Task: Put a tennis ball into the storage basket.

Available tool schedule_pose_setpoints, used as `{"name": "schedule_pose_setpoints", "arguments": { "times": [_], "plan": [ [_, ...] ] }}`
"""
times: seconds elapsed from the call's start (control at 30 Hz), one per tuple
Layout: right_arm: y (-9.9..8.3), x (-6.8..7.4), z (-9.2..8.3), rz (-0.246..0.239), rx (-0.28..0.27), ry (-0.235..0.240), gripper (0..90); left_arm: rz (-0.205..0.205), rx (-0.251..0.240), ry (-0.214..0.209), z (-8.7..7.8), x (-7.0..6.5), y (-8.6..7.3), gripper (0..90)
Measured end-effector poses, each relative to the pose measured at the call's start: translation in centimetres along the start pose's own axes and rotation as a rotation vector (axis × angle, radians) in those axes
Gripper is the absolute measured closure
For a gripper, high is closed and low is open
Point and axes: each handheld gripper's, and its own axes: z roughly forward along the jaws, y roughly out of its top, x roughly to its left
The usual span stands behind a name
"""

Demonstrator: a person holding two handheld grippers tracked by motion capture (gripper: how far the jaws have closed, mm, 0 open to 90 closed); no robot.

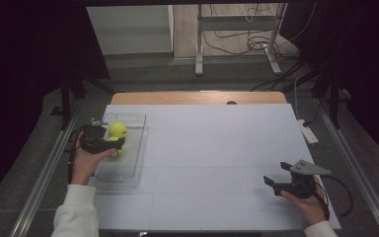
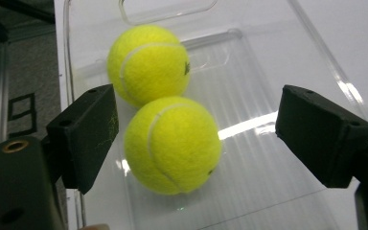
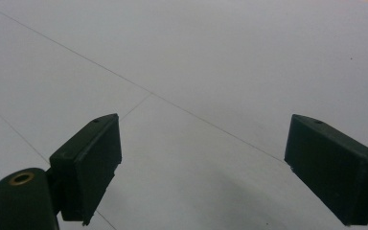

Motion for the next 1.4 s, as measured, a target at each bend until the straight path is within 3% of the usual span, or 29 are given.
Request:
{"name": "schedule_pose_setpoints", "arguments": {
  "times": [0.1,0.23,0.53,0.9,1.07,1.17,1.4],
  "plan": [
    [0.0,0.0,0.0,0.000,-0.001,-0.001,12.7,-0.005,-0.013,-0.029,-0.3,-0.1,0.0,16.0],
    [0.0,0.0,0.0,0.000,-0.003,0.000,12.7,0.019,-0.060,-0.088,-1.0,-0.9,-0.1,15.7],
    [0.1,0.0,0.0,-0.004,-0.007,0.005,12.7,0.017,-0.103,-0.162,-1.8,-2.0,-0.5,15.6],
    [0.2,0.0,-0.1,-0.002,-0.013,0.013,12.8,0.008,-0.173,-0.300,-3.1,-3.3,-2.1,14.6],
    [0.2,0.0,-0.2,-0.001,-0.019,0.015,12.8,0.021,-0.198,-0.322,-3.5,-4.1,-2.7,14.1],
    [0.3,0.0,-0.2,-0.001,-0.020,0.018,12.8,0.060,-0.214,-0.334,-3.8,-5.2,-3.2,13.9],
    [0.3,0.1,-0.3,0.000,-0.023,0.019,12.8,0.098,-0.229,-0.351,-3.6,-6.8,-4.4,13.5]
  ]
}}
